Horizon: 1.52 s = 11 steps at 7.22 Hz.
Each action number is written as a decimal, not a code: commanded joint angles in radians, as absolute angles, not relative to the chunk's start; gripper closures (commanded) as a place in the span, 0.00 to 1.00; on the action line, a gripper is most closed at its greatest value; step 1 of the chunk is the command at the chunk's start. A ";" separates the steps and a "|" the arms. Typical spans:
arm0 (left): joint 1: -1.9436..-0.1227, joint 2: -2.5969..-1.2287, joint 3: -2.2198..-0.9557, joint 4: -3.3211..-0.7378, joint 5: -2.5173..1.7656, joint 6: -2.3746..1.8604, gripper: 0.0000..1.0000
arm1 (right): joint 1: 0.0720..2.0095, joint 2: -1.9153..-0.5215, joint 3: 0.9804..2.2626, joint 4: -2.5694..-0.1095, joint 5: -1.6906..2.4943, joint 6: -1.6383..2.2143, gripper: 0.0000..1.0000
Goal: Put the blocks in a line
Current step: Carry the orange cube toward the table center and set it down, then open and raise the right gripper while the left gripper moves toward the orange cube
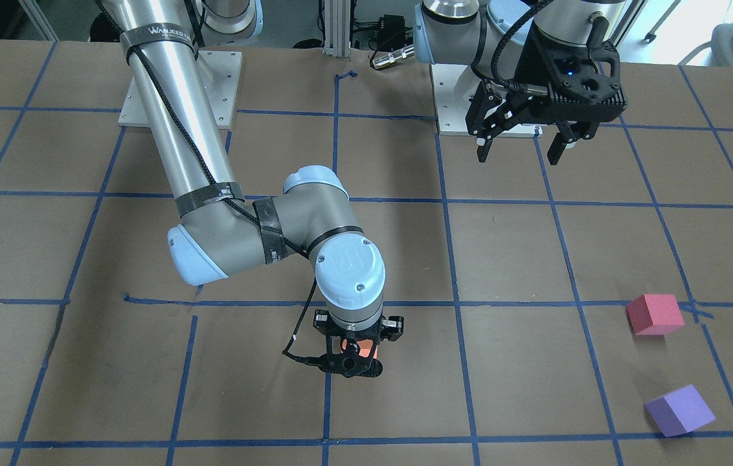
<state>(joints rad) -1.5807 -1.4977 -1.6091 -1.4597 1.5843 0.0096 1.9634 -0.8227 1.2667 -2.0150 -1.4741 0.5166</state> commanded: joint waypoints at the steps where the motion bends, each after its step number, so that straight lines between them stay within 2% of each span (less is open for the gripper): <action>1: -1.578 -1.483 -1.620 -1.465 1.595 0.015 0.00 | 1.964 -0.868 1.263 -2.003 -1.477 0.515 0.00; 4: -1.569 -1.531 -1.608 -1.471 1.592 0.017 0.00 | 1.857 -1.061 1.276 -1.785 -1.476 0.467 0.00; 7: -1.575 -1.725 -1.600 -1.310 1.574 0.018 0.00 | 1.778 -1.274 1.302 -1.640 -1.524 0.324 0.00; 9: -1.585 -1.854 -1.551 -1.227 1.522 -0.002 0.00 | 1.770 -1.389 1.437 -1.647 -1.672 0.150 0.00; 11: -1.662 -1.998 -1.449 -1.180 1.528 -0.065 0.00 | 1.702 -1.426 1.532 -1.646 -1.640 0.088 0.00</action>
